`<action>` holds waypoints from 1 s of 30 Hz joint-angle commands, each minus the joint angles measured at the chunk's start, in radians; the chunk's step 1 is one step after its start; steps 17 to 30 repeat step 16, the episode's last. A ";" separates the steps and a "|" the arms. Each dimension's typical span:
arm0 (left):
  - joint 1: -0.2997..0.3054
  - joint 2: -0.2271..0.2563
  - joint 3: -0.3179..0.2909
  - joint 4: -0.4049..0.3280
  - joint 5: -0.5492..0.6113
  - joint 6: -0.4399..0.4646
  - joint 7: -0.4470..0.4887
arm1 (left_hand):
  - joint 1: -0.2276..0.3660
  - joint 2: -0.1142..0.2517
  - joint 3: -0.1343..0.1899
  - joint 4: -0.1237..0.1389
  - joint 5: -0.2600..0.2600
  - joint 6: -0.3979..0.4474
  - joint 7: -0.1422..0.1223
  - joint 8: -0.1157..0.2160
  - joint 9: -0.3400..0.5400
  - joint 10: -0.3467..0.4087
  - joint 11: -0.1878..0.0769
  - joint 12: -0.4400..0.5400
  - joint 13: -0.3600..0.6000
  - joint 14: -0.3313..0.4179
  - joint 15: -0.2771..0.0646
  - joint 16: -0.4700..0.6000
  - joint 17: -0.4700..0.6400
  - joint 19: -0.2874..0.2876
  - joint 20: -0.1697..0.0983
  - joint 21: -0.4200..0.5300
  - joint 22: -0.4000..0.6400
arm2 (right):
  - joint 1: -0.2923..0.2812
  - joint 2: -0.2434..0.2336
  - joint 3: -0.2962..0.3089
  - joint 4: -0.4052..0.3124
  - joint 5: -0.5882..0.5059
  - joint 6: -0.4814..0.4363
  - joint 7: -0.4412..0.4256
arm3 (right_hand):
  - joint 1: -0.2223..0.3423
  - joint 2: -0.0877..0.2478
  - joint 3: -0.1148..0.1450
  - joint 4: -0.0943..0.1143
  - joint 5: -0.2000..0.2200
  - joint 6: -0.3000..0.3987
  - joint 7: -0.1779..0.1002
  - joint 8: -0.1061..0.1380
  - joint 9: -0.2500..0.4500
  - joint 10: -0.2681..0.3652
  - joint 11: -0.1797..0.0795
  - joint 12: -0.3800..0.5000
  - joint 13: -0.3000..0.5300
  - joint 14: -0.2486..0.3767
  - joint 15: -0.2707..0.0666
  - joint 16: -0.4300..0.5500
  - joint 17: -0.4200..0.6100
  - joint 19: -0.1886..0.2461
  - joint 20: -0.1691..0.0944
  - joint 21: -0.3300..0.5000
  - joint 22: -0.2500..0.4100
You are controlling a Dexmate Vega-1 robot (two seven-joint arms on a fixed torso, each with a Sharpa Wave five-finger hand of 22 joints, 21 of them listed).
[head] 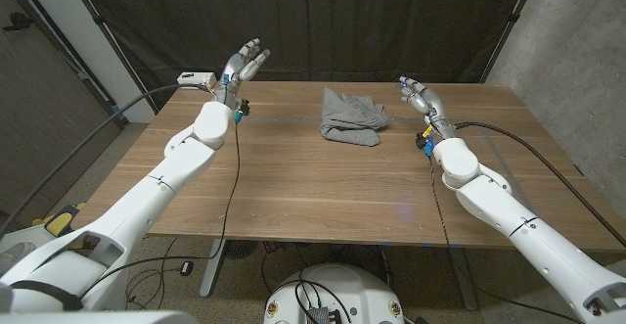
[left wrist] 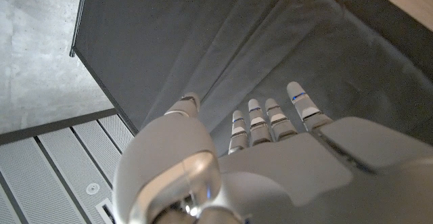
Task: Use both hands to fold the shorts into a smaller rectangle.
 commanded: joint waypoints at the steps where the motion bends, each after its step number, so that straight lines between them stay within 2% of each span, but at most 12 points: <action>1: -0.039 -0.008 -0.004 0.140 -0.159 -0.110 -0.175 | -0.019 -0.001 0.005 -0.002 -0.004 -0.051 0.027 0.000 0.000 -0.038 0.006 -0.008 -0.003 -0.043 0.003 -0.005 0.000 -0.014 -0.046 -0.007 0.000 | 0.018 0.058 0.012 0.075 0.123 0.081 0.058 | -0.032 -0.014 -0.021 0.007 0.000 -0.057 0.000 0.002 0.002 -0.033 0.005 -0.003 -0.002 -0.042 0.006 -0.020 -0.014 -0.019 -0.007 -0.006 0.000; 3: -0.044 -0.011 -0.001 0.160 -0.176 -0.122 -0.196 | -0.029 0.000 0.002 0.002 -0.004 -0.064 0.033 0.001 0.000 -0.056 0.000 -0.010 -0.004 -0.064 0.006 -0.007 0.001 -0.023 -0.057 -0.012 -0.001 | 0.025 0.076 0.021 0.100 0.114 0.108 0.026 | -0.063 -0.021 -0.040 0.018 -0.004 -0.107 0.004 0.000 0.001 -0.051 0.010 -0.002 -0.003 -0.056 0.011 -0.025 -0.022 -0.028 0.003 -0.007 -0.001; 4: -0.045 -0.011 0.000 0.168 -0.183 -0.127 -0.206 | -0.032 0.001 0.001 0.004 -0.004 -0.066 0.033 0.002 0.000 -0.060 -0.001 -0.011 -0.004 -0.067 0.006 -0.007 0.001 -0.025 -0.058 -0.013 -0.001 | 0.026 0.058 0.020 0.096 0.124 0.101 0.054 | -0.072 -0.023 -0.045 0.022 -0.005 -0.117 0.004 0.000 0.000 -0.057 0.013 -0.002 -0.003 -0.059 0.012 -0.026 -0.024 -0.032 0.005 -0.008 -0.001; 6: -0.048 -0.008 0.005 0.178 -0.190 -0.130 -0.219 | -0.038 0.001 -0.001 0.007 -0.004 -0.071 0.032 0.002 0.000 -0.066 0.000 -0.011 -0.005 -0.074 0.006 -0.006 0.001 -0.028 -0.059 -0.014 -0.001 | 0.028 0.055 0.022 0.101 0.112 0.104 0.041 | -0.089 -0.028 -0.055 0.029 -0.007 -0.124 0.004 0.004 0.000 -0.061 0.015 0.000 -0.003 -0.062 0.014 -0.027 -0.027 -0.041 0.010 -0.011 -0.002; 7: -0.048 -0.007 0.007 0.183 -0.189 -0.131 -0.221 | -0.039 0.002 -0.001 0.008 -0.004 -0.072 0.032 0.002 0.000 -0.066 0.000 -0.011 -0.005 -0.075 0.005 -0.006 0.001 -0.030 -0.058 -0.015 -0.002 | 0.025 0.046 0.021 0.078 0.088 0.071 0.006 | -0.098 -0.030 -0.059 0.033 -0.008 -0.125 0.004 0.007 0.000 -0.063 0.017 0.000 -0.004 -0.067 0.015 -0.028 -0.028 -0.046 0.015 -0.012 -0.002; 10: -0.047 -0.010 0.012 0.196 -0.191 -0.126 -0.212 | -0.045 0.002 -0.003 0.011 -0.004 -0.076 0.030 0.003 0.000 -0.071 0.002 -0.010 -0.005 -0.081 0.003 -0.006 0.001 -0.030 -0.057 -0.016 -0.002 | 0.006 0.057 0.024 0.047 0.092 0.070 -0.020 | -0.113 -0.036 -0.068 0.038 -0.010 -0.124 0.005 0.012 0.000 -0.070 0.019 0.000 -0.004 -0.079 0.023 -0.032 -0.032 -0.057 0.016 -0.014 -0.002; 13: -0.066 -0.021 0.025 0.236 -0.199 -0.114 -0.227 | -0.048 0.002 -0.004 0.013 -0.004 -0.078 0.027 0.004 0.000 -0.073 0.000 -0.009 -0.006 -0.082 0.000 -0.005 0.001 -0.031 -0.055 -0.016 -0.002 | 0.006 0.075 0.011 0.076 0.098 0.158 0.022 | -0.110 -0.034 -0.067 0.032 -0.008 -0.114 0.008 0.017 0.000 -0.076 0.021 0.000 -0.004 -0.083 0.022 -0.034 -0.037 -0.061 0.015 -0.014 -0.002; 15: -0.074 -0.031 0.031 0.256 -0.208 -0.106 -0.230 | -0.055 0.003 -0.005 0.015 -0.003 -0.090 0.029 0.003 -0.001 -0.086 0.001 -0.011 -0.006 -0.092 0.003 -0.005 0.000 -0.040 -0.049 -0.020 -0.002 | 0.008 0.091 -0.001 0.087 0.073 0.201 0.017 | -0.107 -0.034 -0.065 0.029 -0.007 -0.111 0.008 0.019 0.000 -0.078 0.016 0.000 -0.004 -0.084 0.020 -0.035 -0.040 -0.062 0.015 -0.014 -0.002; 16: -0.073 -0.033 0.032 0.256 -0.209 -0.100 -0.224 | -0.057 0.004 -0.005 0.016 -0.003 -0.094 0.030 0.003 -0.001 -0.090 0.002 -0.011 -0.006 -0.097 0.005 -0.006 0.000 -0.044 -0.046 -0.022 -0.002 | 0.014 0.093 -0.001 0.094 0.101 0.211 0.050 | -0.105 -0.033 -0.064 0.026 -0.007 -0.106 0.007 0.021 0.000 -0.079 0.014 0.001 -0.004 -0.084 0.016 -0.035 -0.042 -0.062 0.015 -0.013 -0.002; 30: -0.073 -0.033 0.032 0.256 -0.209 -0.100 -0.224 | -0.057 0.004 -0.005 0.016 -0.003 -0.094 0.030 0.003 -0.001 -0.090 0.002 -0.011 -0.006 -0.097 0.005 -0.006 0.000 -0.044 -0.046 -0.022 -0.002 | 0.014 0.093 -0.001 0.094 0.101 0.211 0.050 | -0.105 -0.033 -0.064 0.026 -0.007 -0.106 0.007 0.021 0.000 -0.079 0.014 0.001 -0.004 -0.084 0.016 -0.035 -0.042 -0.062 0.015 -0.013 -0.002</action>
